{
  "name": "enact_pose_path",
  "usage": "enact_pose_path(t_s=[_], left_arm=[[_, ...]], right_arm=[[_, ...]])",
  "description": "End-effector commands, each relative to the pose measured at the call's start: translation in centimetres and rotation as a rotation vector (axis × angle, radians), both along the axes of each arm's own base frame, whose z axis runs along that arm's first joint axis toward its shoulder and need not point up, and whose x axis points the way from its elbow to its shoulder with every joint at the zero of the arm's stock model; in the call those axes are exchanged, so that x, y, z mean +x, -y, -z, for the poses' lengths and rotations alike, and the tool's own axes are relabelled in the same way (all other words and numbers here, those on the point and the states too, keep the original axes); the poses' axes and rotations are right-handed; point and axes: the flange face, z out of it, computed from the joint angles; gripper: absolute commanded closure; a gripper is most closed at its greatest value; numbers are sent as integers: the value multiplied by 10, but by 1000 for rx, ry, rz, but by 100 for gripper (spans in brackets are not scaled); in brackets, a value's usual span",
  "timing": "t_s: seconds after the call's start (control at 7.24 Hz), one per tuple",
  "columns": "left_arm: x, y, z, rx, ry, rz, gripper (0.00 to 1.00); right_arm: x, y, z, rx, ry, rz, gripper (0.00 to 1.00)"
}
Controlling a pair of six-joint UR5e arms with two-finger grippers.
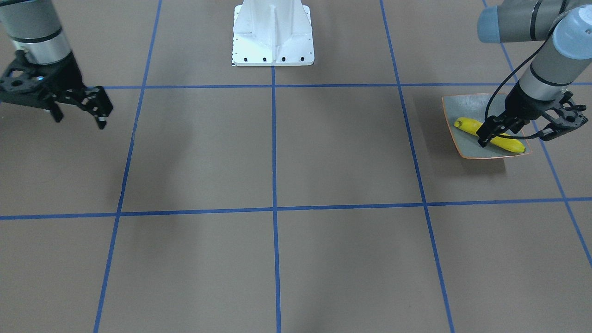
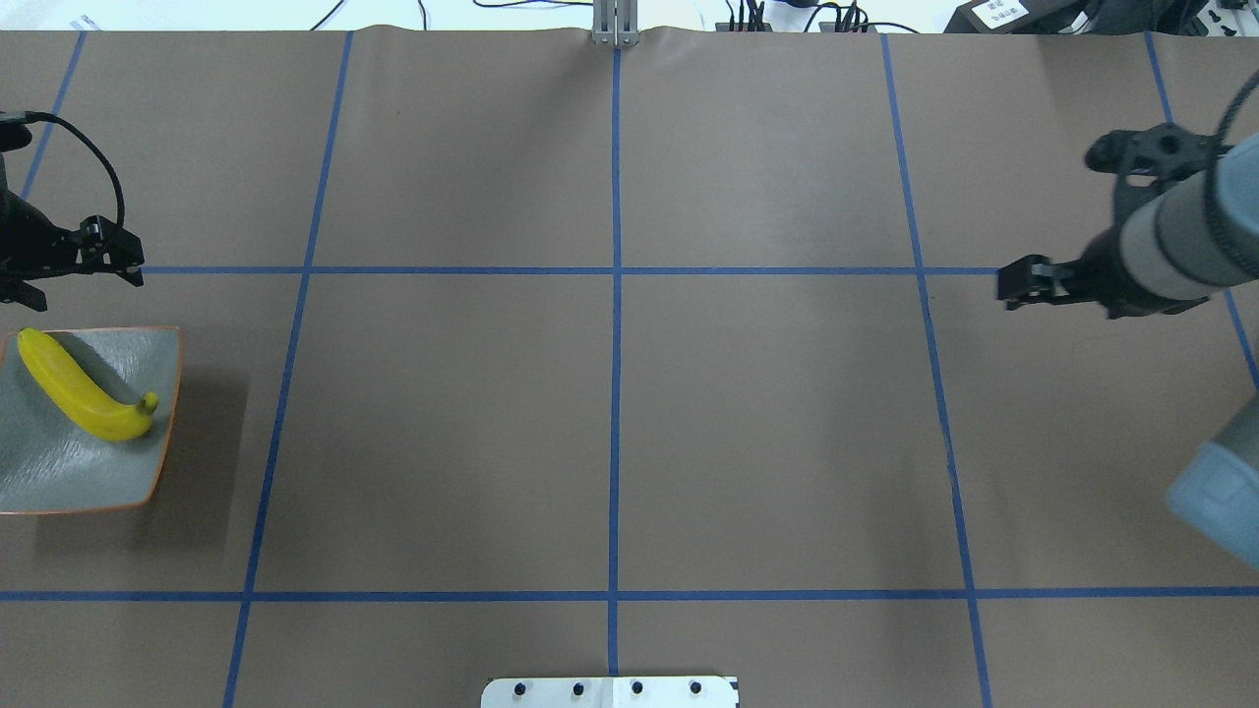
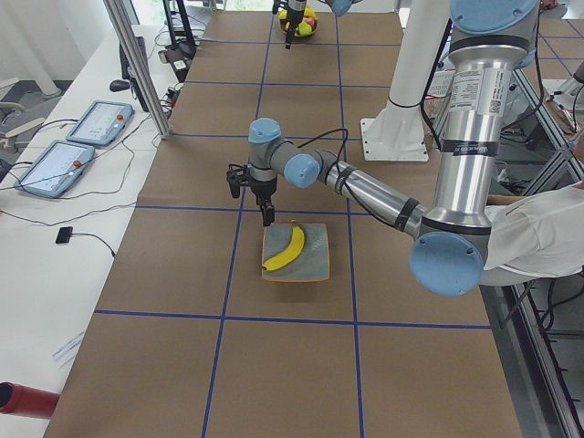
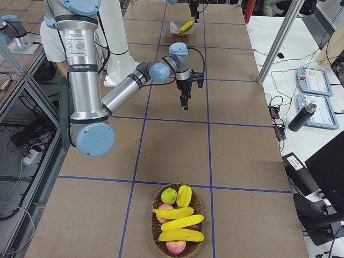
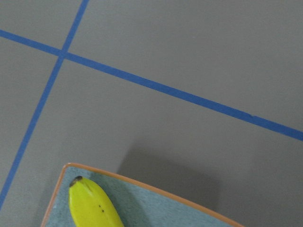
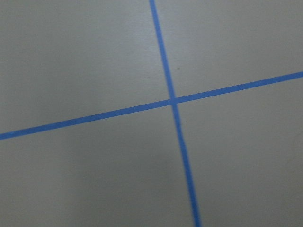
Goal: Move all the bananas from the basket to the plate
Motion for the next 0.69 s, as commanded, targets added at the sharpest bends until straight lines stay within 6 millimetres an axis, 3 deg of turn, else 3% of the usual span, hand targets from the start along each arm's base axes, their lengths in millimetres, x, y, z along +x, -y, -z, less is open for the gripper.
enact_pose_path(t_s=[0.0, 0.14, 0.28, 0.55], left_arm=[[4, 5, 18, -1, -24, 27, 0], [5, 5, 22, 0, -36, 21, 0], [9, 4, 28, -12, -70, 0, 0], [8, -3, 30, -25, -117, -39, 0]], right_arm=[[116, 5, -95, -1, -58, 131, 0], [171, -1, -157, -6, -47, 156, 0], [213, -11, -210, -14, 32, 113, 0], [271, -68, -306, -1, 53, 7, 0]])
